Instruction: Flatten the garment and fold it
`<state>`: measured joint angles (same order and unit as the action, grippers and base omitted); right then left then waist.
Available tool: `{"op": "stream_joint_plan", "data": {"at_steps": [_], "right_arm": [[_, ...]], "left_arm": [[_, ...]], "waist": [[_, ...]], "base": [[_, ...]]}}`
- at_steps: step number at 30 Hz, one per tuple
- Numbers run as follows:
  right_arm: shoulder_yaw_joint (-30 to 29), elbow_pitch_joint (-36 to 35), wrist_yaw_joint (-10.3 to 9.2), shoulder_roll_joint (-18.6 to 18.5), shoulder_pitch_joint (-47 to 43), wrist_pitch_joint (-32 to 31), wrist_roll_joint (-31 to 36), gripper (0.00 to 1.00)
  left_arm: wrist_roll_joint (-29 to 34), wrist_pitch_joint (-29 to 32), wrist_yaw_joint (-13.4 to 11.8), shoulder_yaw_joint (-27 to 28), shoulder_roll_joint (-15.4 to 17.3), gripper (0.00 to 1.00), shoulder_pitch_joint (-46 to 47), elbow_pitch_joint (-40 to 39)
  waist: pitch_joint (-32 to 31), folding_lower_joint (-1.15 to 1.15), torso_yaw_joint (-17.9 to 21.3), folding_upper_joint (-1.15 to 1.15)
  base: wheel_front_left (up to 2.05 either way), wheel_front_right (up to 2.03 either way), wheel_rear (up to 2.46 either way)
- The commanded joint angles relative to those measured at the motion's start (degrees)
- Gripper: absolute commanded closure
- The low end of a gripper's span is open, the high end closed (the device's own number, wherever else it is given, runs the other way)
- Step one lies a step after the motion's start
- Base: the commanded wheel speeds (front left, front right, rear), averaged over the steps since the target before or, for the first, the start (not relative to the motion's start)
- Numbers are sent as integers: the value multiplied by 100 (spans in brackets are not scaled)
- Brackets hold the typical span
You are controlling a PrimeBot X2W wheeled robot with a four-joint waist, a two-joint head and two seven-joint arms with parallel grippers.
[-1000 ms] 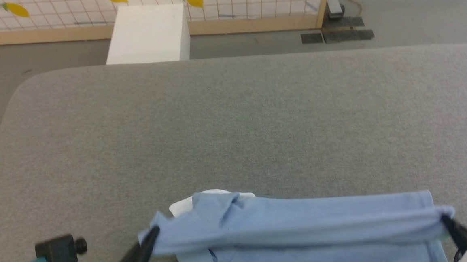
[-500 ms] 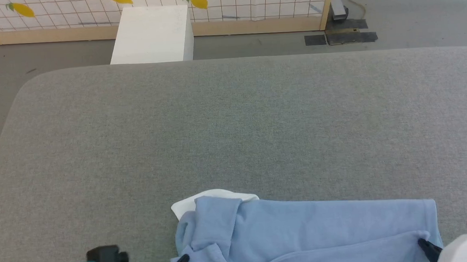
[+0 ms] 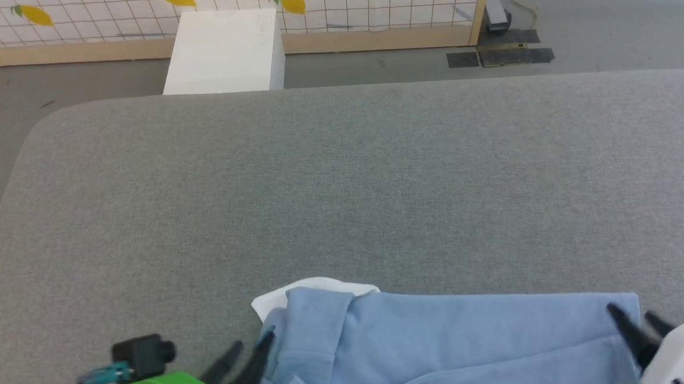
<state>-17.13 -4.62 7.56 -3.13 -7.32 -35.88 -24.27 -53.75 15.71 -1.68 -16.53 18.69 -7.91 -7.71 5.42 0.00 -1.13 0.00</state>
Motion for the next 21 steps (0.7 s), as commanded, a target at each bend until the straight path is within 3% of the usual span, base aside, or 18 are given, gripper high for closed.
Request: {"op": "stream_joint_plan", "data": {"at_steps": [1,5,10,16,21], "right_arm": [[-51,-241,-8,-17,-49,0,-102,0],[-152,-859,-8,-66,-169,300,-104,0],[-79,-1019,-8,-113,-330,597,89,0],[-31,-723,-8,-289,-472,712,435,0],[-11,-289,-8,-377,-452,702,552,0]], "left_arm": [[162,-188,-49,96,57,0,-86,-176],[755,-1223,-325,493,-69,0,-157,-641],[1362,-2782,-510,993,-478,0,-198,-952],[2722,-3065,-573,1426,-568,0,-348,-1009],[3084,-3068,-350,1560,-952,0,-466,-964]], "waist": [[10,0,-5,0],[36,0,-11,0],[85,0,10,0],[151,0,-17,0],[208,0,-92,0]], "base": [[0,0,0],[0,0,0],[0,0,0],[0,0,0],[0,0,0]]}}
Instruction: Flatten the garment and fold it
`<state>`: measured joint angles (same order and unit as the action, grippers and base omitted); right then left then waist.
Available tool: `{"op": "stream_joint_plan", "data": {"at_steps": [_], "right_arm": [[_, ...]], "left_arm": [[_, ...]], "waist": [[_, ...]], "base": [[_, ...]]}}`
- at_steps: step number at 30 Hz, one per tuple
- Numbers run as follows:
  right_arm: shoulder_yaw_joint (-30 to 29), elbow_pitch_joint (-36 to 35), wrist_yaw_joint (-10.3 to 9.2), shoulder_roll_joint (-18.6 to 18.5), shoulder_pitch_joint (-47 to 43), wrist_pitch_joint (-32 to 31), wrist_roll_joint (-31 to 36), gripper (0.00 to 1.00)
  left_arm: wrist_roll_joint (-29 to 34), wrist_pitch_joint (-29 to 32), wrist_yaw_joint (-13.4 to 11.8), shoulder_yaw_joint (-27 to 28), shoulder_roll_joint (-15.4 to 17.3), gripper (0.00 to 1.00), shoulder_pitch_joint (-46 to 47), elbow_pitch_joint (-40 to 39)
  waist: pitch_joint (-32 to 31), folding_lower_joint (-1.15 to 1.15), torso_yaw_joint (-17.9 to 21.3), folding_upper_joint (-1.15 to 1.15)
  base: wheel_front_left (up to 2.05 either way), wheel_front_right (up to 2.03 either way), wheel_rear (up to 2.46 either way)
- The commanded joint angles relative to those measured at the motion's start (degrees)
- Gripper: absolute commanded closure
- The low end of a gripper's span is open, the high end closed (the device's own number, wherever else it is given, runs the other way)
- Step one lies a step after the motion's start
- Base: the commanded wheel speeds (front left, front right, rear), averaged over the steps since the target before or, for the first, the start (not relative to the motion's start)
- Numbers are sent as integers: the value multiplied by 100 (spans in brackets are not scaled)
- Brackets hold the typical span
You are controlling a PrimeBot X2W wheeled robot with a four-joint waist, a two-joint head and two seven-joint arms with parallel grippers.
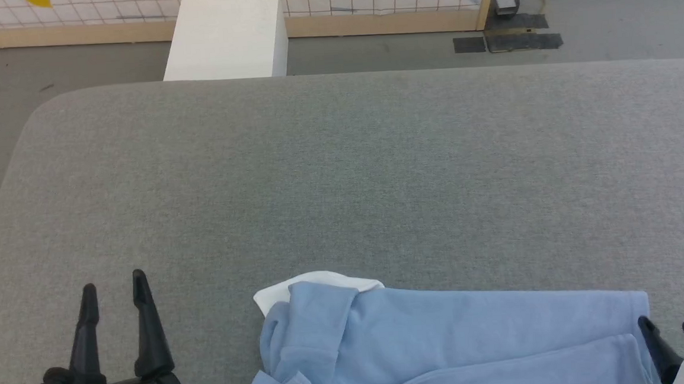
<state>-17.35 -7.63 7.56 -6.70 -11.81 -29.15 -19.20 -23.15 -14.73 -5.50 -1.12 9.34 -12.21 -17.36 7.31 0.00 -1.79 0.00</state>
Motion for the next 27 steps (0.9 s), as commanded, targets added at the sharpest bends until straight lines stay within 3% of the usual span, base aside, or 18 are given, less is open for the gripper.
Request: {"op": "stream_joint_plan", "data": {"at_steps": [1,9,16,17,18,19,27], "right_arm": [[27,124,-8,-28,16,21,70,0],[171,916,-8,2,212,36,112,0],[147,1578,-8,-43,398,80,38,0],[146,1671,-8,-27,427,43,-7,20],[128,1723,-8,-7,457,40,-54,63],[107,1777,-8,15,491,42,-92,98],[256,1762,-8,-94,661,89,-196,100]], "left_arm": [[60,-25,102,43,-78,0,-39,25],[203,-26,464,172,-284,0,15,200],[245,-27,590,217,-316,0,46,313],[247,-27,604,214,-319,0,51,329],[248,-27,612,212,-321,0,54,341],[246,-27,620,209,-323,0,56,358],[219,-27,631,211,-334,0,23,429]], "waist": [[31,0,-49,0],[121,0,-221,0],[191,0,-286,0],[195,0,-290,0],[196,0,-291,0],[194,0,-291,0],[123,0,-144,0]], "base": [[0,0,0],[0,0,0],[0,0,0],[0,0,0],[0,0,0],[0,0,0],[0,0,0]]}}
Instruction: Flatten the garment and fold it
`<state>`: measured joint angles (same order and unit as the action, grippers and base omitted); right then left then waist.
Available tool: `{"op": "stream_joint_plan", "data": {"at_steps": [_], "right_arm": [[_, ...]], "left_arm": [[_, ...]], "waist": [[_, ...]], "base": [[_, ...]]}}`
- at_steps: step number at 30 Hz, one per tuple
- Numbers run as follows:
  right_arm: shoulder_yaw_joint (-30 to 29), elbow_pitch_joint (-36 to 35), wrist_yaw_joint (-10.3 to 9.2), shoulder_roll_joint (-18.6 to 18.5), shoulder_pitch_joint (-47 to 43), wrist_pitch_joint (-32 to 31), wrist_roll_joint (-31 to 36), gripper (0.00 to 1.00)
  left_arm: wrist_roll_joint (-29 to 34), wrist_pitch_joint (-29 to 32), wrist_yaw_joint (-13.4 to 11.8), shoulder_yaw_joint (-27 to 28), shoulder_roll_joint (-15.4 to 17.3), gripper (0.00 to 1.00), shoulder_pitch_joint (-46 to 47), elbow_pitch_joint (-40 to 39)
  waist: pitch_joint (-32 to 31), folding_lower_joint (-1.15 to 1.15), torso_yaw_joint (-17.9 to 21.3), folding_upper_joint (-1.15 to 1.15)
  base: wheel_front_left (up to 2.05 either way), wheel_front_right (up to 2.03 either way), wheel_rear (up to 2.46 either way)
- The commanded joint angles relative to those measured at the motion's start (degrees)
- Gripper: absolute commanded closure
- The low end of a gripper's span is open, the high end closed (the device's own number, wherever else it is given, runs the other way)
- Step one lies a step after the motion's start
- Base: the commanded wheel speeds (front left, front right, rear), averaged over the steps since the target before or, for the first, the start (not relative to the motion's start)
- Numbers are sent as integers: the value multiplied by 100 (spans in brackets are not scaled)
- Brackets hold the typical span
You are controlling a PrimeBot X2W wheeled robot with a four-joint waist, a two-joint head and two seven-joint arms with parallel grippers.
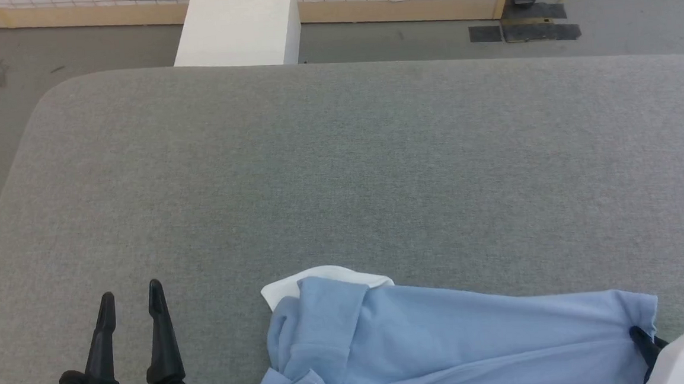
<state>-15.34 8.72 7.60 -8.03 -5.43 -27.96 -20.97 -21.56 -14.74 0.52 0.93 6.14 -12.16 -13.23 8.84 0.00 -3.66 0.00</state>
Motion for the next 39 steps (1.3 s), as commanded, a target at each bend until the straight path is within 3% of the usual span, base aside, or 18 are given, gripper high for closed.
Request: {"op": "stream_joint_plan", "data": {"at_steps": [1,6,13,18,22,26,31,35,39], "right_arm": [[52,96,-11,-14,62,-19,-21,100],[-106,-46,-11,-415,295,5,118,100],[-829,117,-11,-1005,575,-11,368,100],[-1124,333,-11,-1198,609,74,573,100],[-908,178,-11,-996,590,-11,345,100],[-513,-303,-11,-462,503,-384,-282,100],[348,-1215,-11,96,121,-1276,-945,100],[1244,-1862,-11,272,-67,-1797,-1149,100],[1958,-2094,-11,348,99,-1933,-1184,100]], "left_arm": [[59,-26,31,1,-17,0,13,28],[50,-26,57,-49,-38,0,14,99],[55,-26,97,-111,-69,0,65,209],[72,-26,126,-145,-65,0,56,296],[87,-26,126,-141,-62,0,2,347],[159,-26,107,-157,-50,0,-68,406],[170,-26,93,-169,-76,0,-116,428],[155,-26,96,-197,-109,0,-85,449],[132,-26,119,-227,-139,0,-46,491]], "waist": [[-44,0,72,0],[-74,0,213,0],[-104,0,293,0],[-201,0,247,0],[-304,0,210,0],[-416,0,161,0],[-491,0,105,0],[-489,0,49,0],[-459,0,-33,0]], "base": [[0,0,0],[0,0,0],[0,0,0],[0,0,0],[0,0,0],[0,0,0],[0,0,0],[0,0,0],[0,0,0]]}}
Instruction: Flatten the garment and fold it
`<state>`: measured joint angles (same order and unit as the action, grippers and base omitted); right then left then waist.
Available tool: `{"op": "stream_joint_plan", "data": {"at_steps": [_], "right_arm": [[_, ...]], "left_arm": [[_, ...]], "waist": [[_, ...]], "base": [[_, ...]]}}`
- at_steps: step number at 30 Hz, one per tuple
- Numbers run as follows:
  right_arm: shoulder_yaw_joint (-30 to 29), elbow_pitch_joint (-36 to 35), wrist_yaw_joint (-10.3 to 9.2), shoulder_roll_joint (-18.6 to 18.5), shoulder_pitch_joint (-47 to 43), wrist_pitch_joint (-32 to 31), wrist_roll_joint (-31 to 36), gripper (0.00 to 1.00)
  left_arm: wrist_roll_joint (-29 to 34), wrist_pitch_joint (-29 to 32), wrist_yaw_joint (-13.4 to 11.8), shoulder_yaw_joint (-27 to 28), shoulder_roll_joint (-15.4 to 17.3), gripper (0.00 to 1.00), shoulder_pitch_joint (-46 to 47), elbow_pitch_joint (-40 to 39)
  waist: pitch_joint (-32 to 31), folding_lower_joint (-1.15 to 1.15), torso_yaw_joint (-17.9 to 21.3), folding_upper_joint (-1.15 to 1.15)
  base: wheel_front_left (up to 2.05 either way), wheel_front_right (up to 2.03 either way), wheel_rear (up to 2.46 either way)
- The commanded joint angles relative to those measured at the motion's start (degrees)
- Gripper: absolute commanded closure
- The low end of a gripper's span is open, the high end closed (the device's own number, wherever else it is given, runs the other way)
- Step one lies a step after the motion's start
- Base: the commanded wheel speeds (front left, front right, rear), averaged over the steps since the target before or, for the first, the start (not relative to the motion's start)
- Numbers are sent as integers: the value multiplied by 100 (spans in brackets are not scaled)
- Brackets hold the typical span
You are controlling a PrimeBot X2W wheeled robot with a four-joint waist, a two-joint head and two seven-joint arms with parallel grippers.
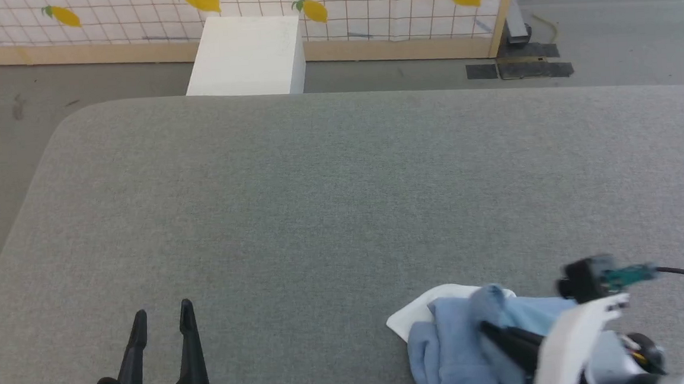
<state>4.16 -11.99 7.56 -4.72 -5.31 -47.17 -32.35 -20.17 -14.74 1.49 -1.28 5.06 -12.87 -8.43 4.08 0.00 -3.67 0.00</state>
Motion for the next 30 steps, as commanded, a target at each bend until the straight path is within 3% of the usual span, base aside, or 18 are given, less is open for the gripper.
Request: {"op": "stream_joint_plan", "data": {"at_steps": [1,7,14,15,16,17,24,30], "right_arm": [[141,-8,-8,34,148,-24,-51,100],[856,505,-8,52,653,150,279,100],[816,1636,-8,88,897,258,830,98],[790,1803,-8,93,916,263,930,75],[755,1908,-8,102,934,306,973,20],[697,2016,-8,118,957,388,999,0],[774,2075,-8,172,1105,568,754,0],[591,1272,-8,179,1109,570,309,0]], "left_arm": [[-16,-26,27,-6,-36,0,39,20],[-34,-26,80,-74,-77,0,193,98],[-58,-26,122,-146,-116,0,305,225],[-59,-26,133,-156,-120,0,317,244],[-60,-26,134,-158,-123,0,322,256],[-59,-26,130,-159,-128,0,326,267],[-69,-26,131,-135,-144,0,318,317],[-77,-26,122,-124,-156,0,312,311]], "waist": [[27,0,-52,0],[126,0,-299,0],[167,0,-599,0],[167,0,-642,0],[166,0,-664,0],[163,0,-687,0],[135,0,-600,0],[117,0,-350,0]], "base": [[0,0,0],[0,0,0],[0,0,0],[0,0,0],[0,0,0],[0,0,0],[0,0,0],[0,0,0]]}}
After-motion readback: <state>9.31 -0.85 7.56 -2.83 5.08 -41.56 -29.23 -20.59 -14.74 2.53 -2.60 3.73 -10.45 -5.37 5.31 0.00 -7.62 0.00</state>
